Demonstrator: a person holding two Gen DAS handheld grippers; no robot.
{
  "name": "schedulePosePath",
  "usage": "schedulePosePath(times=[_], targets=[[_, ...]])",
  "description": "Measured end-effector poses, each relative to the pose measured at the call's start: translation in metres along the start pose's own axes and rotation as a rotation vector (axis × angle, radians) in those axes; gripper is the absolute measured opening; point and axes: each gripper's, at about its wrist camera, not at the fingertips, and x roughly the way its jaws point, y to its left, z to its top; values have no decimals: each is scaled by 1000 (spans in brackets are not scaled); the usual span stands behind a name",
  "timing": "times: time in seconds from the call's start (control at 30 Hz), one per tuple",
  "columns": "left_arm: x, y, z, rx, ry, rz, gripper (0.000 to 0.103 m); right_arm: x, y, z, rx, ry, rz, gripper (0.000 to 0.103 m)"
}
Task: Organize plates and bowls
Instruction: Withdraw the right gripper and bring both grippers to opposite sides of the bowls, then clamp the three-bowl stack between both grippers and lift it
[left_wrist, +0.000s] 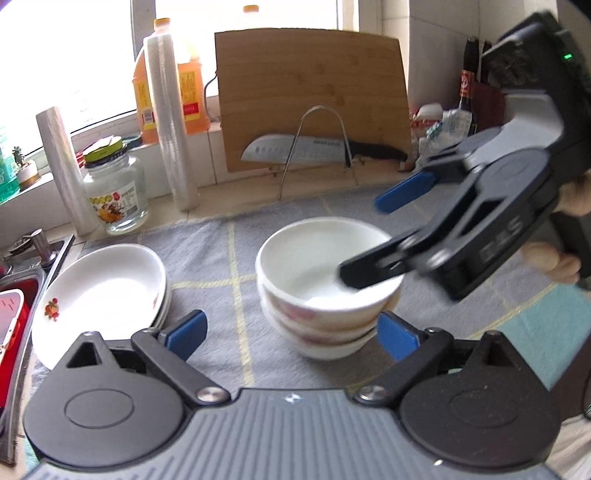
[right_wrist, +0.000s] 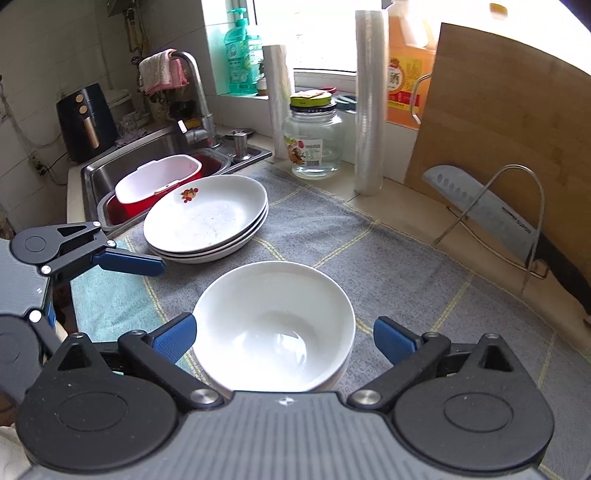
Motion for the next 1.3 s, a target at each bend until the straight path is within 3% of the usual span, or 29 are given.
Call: schedulePosePath(times=[0.33, 0.63, 0.93, 1.3], targets=[[11, 30, -20, 96, 56, -108, 98, -17, 16, -22, 54, -17, -129, 103], [43, 37, -29, 181, 129, -226, 98, 2, 32, -56, 54, 106, -266, 103], [80, 31, -29, 177, 221, -246, 98, 38, 15, -80, 62, 193, -216, 103], [94, 25, -22, 200, 243, -233, 103, 57, -7, -79, -51, 183, -107, 103]])
